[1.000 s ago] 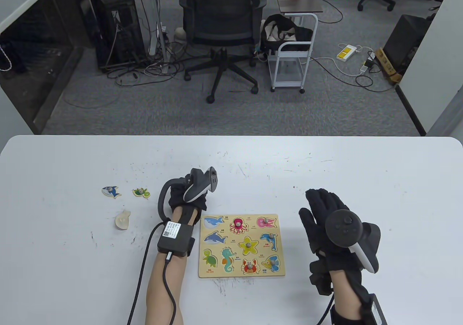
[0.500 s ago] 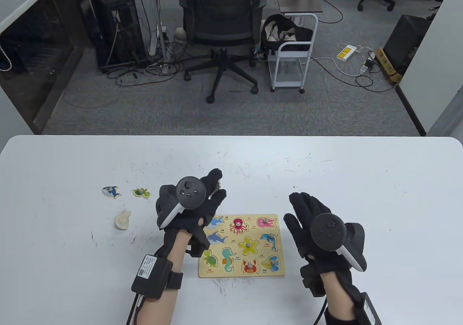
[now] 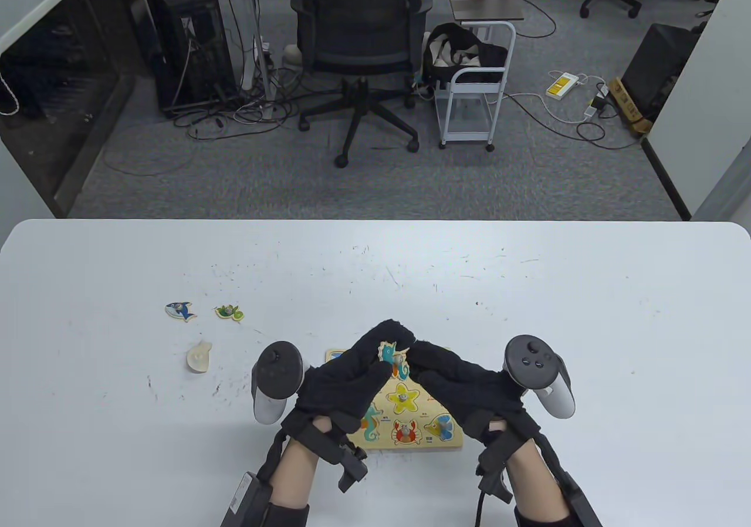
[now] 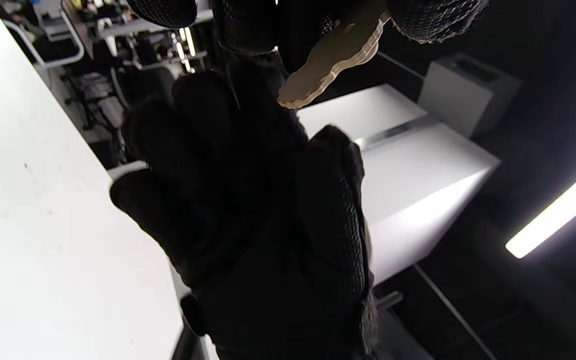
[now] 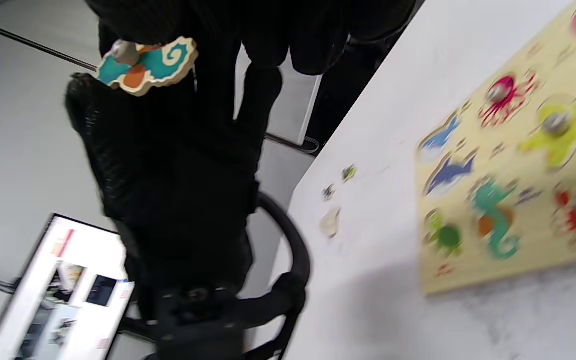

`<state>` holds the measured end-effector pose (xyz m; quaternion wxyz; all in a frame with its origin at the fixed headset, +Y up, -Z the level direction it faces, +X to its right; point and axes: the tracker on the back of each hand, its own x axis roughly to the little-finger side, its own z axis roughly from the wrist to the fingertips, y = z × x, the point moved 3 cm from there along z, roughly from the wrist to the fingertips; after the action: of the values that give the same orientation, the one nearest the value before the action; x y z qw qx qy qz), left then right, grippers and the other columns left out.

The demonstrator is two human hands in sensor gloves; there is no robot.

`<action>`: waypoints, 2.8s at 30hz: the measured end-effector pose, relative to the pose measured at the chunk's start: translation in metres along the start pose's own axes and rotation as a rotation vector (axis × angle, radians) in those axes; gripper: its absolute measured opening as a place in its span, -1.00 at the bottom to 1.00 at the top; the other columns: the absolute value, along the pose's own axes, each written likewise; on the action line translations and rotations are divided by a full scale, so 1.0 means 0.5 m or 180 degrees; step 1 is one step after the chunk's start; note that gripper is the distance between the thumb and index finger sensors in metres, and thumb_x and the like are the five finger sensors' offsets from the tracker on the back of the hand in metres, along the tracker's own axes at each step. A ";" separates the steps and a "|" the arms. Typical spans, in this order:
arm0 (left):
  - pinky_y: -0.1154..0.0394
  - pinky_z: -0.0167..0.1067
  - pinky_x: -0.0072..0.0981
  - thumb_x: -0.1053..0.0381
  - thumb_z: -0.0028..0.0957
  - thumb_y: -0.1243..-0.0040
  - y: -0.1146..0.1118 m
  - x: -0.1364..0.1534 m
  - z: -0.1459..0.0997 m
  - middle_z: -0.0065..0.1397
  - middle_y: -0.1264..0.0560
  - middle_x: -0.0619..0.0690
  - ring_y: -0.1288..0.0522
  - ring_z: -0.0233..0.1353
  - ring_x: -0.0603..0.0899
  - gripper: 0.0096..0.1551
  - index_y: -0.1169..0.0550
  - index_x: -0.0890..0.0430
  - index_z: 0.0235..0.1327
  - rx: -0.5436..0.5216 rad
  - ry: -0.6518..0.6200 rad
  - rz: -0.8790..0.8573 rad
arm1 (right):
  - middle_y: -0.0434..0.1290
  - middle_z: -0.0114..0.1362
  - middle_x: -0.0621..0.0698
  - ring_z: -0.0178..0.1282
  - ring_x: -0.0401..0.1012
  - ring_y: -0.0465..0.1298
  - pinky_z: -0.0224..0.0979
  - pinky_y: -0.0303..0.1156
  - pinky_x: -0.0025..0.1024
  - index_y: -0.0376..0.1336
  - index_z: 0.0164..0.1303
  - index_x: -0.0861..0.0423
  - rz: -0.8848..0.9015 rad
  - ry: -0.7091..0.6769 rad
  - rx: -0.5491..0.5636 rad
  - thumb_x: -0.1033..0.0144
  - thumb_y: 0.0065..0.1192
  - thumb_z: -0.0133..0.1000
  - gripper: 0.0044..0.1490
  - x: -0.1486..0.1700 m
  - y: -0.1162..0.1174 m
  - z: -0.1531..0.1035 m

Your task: Fit puzzle pieces into frame

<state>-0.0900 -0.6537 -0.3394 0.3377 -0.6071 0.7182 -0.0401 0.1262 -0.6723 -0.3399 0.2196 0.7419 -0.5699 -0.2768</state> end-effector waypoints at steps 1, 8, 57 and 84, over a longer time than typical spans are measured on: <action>-0.17 0.64 0.23 -0.33 0.14 -0.04 -0.008 0.000 0.000 0.74 -0.39 -0.19 -0.19 0.77 0.15 -0.21 -0.21 -0.25 0.69 0.0095 -0.0029 0.0010 | 0.38 0.56 0.04 0.49 0.05 0.45 0.53 0.28 0.08 0.14 0.56 -0.03 0.0162 -0.0003 -0.0085 -0.11 0.23 0.12 -0.19 0.004 0.005 0.003; -0.07 0.65 0.29 -0.35 0.14 -0.03 -0.023 0.006 0.003 0.81 -0.26 -0.12 -0.06 0.80 0.19 -0.22 -0.20 -0.34 0.69 0.0246 -0.0032 0.0111 | 0.52 0.39 0.00 0.33 -0.03 0.57 0.45 0.37 0.02 0.23 0.47 0.04 0.0763 -0.0089 -0.0379 0.00 0.27 0.13 -0.29 0.022 0.021 0.020; -0.60 0.30 -0.11 -0.22 0.01 -0.38 -0.056 -0.121 -0.031 0.28 -0.70 -0.21 -0.69 0.26 -0.04 -0.49 -0.59 -0.24 0.26 -0.1380 0.0353 0.4147 | 0.56 0.36 0.00 0.29 -0.06 0.62 0.41 0.43 -0.01 0.25 0.45 0.06 -0.0737 0.0107 0.0537 0.04 0.34 0.09 -0.27 -0.013 0.023 0.002; -0.58 0.34 -0.11 -0.22 0.01 -0.38 -0.058 -0.078 0.011 0.30 -0.69 -0.22 -0.68 0.29 -0.04 -0.49 -0.58 -0.26 0.27 -0.0175 0.0953 0.4872 | 0.12 0.76 -0.06 0.79 0.05 0.09 0.74 -0.07 0.19 0.07 0.59 -0.18 -0.2674 0.1085 0.2337 -0.06 0.28 0.10 -0.17 -0.048 -0.144 -0.131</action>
<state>-0.0611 -0.6243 -0.3132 0.1558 0.0611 0.9759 0.1403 0.2167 -0.6300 -0.3329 -0.0919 0.9659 -0.2419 -0.0013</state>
